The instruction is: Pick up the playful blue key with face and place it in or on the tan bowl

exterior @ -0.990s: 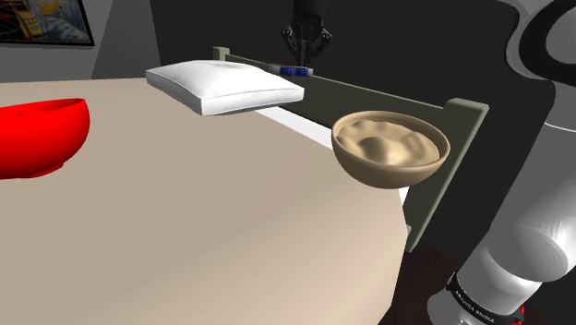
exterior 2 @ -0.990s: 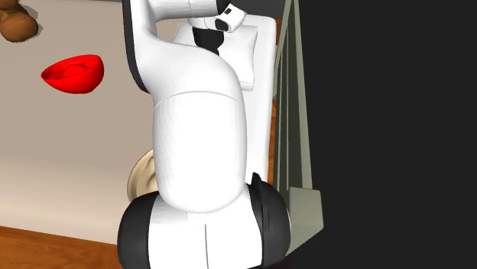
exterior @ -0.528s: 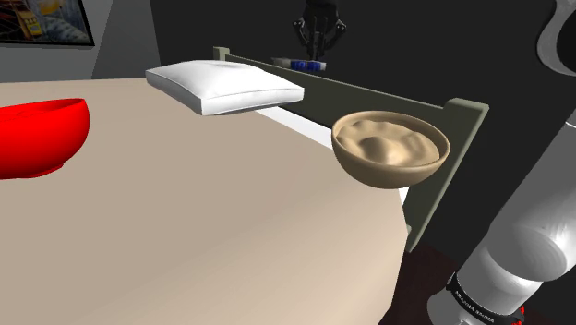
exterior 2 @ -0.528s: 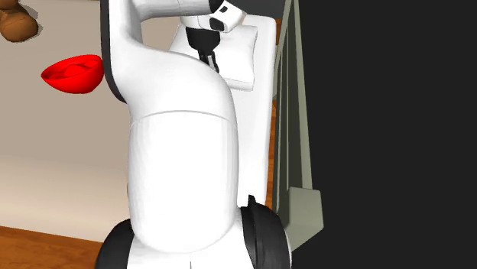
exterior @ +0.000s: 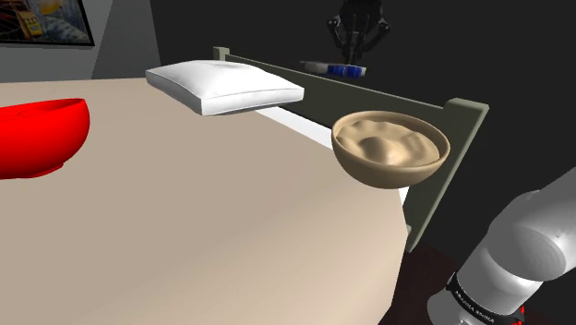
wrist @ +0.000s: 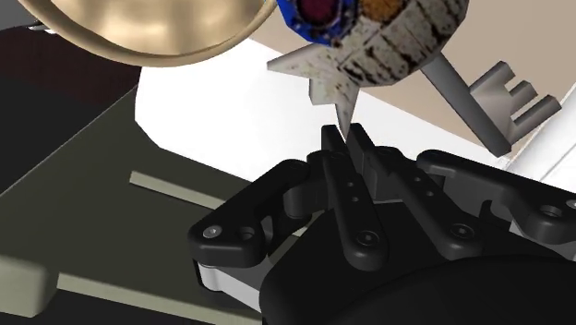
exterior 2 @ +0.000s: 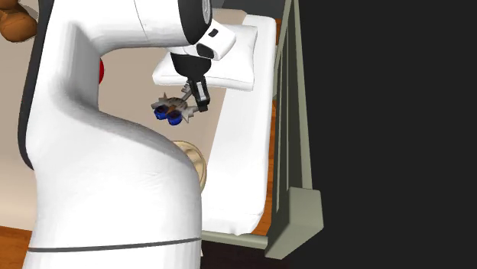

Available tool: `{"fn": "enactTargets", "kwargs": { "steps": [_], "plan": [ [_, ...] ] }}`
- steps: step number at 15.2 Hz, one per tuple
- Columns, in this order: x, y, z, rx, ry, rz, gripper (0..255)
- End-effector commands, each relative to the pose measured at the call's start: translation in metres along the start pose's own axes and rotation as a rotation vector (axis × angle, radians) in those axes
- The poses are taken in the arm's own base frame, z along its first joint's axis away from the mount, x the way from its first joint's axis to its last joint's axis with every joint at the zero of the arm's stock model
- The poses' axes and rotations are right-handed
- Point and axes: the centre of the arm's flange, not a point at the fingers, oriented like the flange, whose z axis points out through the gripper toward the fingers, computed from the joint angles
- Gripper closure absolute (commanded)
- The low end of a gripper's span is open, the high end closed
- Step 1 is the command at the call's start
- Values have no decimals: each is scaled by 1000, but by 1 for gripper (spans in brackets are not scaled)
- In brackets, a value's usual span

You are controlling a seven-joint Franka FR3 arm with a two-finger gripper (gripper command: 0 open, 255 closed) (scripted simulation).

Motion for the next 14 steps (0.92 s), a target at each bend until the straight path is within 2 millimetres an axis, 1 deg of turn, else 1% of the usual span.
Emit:
{"fn": "enactTargets", "kwargs": {
  "steps": [1, 12, 13, 14],
  "plan": [
    [-14, 24, 2, 0, -1, 1, 255],
    [-80, 153, -4, 0, -1, 1, 255],
    [-84, 160, -5, 0, -1, 1, 255],
    [-84, 160, 1, 0, -1, 1, 255]
  ]
}}
